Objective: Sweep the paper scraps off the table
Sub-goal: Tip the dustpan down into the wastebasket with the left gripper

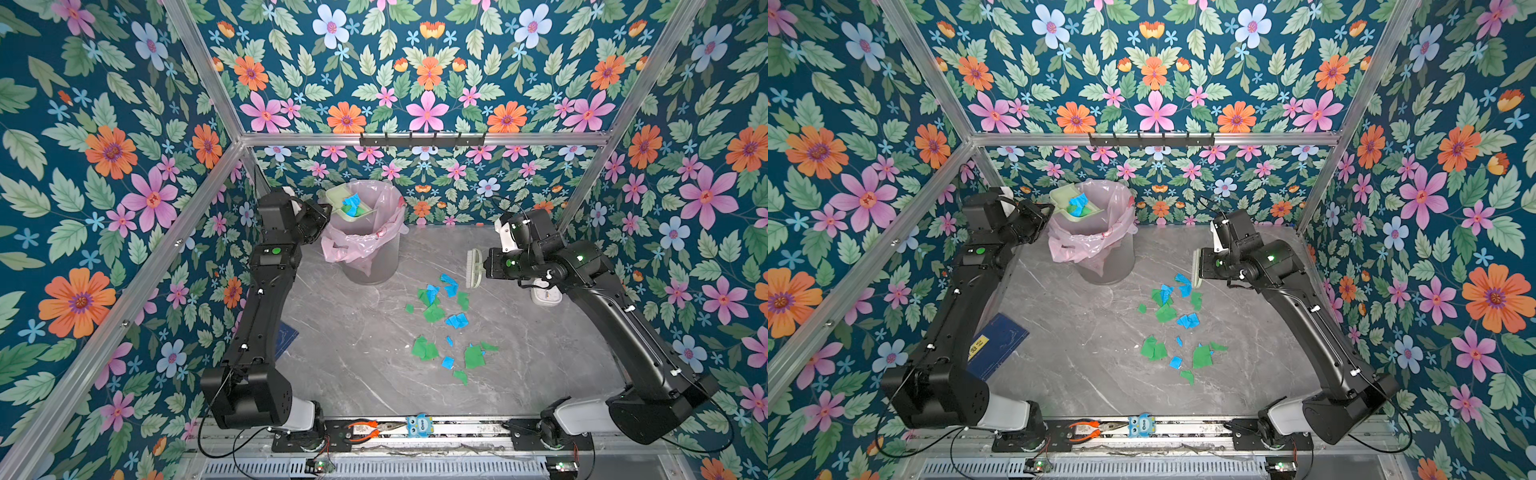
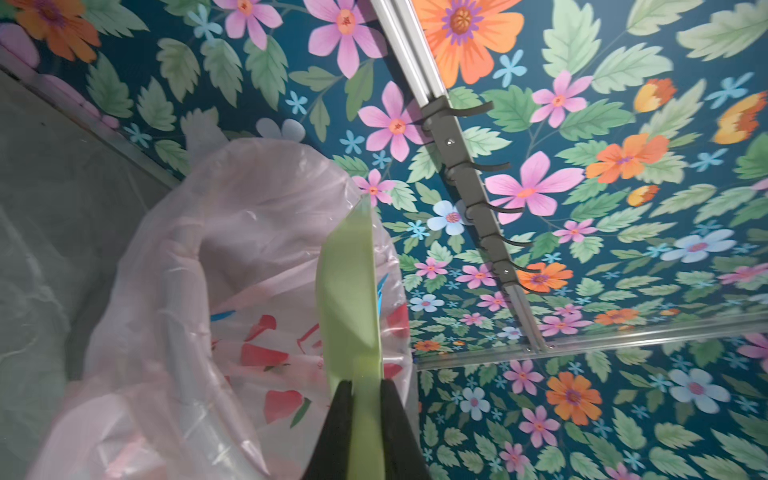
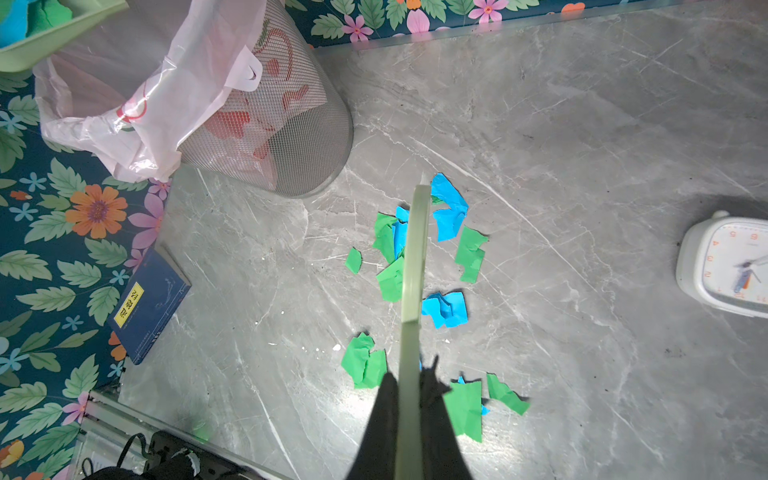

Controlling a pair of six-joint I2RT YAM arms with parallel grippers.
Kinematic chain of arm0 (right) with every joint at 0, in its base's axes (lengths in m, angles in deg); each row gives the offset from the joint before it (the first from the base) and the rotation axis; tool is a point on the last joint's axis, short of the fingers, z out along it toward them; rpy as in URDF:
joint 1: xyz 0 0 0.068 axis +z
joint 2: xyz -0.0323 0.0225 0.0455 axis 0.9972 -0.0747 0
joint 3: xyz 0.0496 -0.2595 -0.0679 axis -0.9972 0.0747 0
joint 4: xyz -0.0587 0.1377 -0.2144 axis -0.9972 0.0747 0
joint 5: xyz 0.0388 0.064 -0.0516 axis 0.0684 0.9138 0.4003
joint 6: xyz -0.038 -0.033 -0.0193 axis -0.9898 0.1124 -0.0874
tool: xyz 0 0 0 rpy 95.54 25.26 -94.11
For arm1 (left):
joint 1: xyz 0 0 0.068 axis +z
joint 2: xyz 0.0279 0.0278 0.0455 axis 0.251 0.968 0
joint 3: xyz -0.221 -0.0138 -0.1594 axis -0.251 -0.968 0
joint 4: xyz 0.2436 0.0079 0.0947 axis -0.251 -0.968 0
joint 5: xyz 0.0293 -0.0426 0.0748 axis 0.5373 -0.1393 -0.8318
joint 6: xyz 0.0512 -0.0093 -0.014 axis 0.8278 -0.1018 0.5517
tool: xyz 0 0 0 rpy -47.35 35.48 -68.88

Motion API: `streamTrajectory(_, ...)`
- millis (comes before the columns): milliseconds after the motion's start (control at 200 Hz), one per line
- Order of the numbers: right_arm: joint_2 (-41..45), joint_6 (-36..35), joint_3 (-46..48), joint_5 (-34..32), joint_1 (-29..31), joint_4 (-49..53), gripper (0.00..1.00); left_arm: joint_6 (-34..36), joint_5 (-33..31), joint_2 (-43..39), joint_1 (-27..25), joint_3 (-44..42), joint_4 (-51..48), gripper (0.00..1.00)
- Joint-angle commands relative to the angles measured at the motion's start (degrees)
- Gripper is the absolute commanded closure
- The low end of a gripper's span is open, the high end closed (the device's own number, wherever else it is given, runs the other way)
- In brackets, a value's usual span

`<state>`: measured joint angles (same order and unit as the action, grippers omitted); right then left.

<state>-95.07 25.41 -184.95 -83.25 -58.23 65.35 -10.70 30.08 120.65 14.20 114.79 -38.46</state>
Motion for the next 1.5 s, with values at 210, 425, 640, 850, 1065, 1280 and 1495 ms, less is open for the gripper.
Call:
streamTrajectory(210,-0.2,-0.2,1.2,-0.5,0.0,-2.4,1.0,10.7,-4.9,6.0,-0.3,8.9,-9.2,1.0)
streamTrajectory(425,0.1,0.6,2.5,0.4,0.0,-3.5,1.0,14.7,-7.8,7.8,-1.7,12.0,-13.2,1.0)
streamTrajectory(640,0.9,0.6,3.4,0.2,0.0,-3.8,1.0,20.4,-11.3,9.9,-4.1,18.0,-19.5,1.0)
streamTrajectory(850,2.2,0.8,5.1,0.5,0.0,-4.7,1.0,26.3,-17.3,12.4,-7.6,26.0,-26.9,1.0)
streamTrajectory(1065,3.2,0.7,6.3,0.4,0.0,-5.4,1.0,30.4,-26.7,14.9,-12.4,32.5,-32.4,1.0)
streamTrajectory(1280,3.7,0.3,6.2,0.1,0.0,-5.3,1.0,32.1,-29.5,14.4,-14.4,37.4,-34.1,1.0)
streamTrajectory(1495,3.5,-0.8,5.2,-1.5,0.0,-4.8,1.0,33.6,-23.8,7.9,-14.6,36.7,-31.5,1.0)
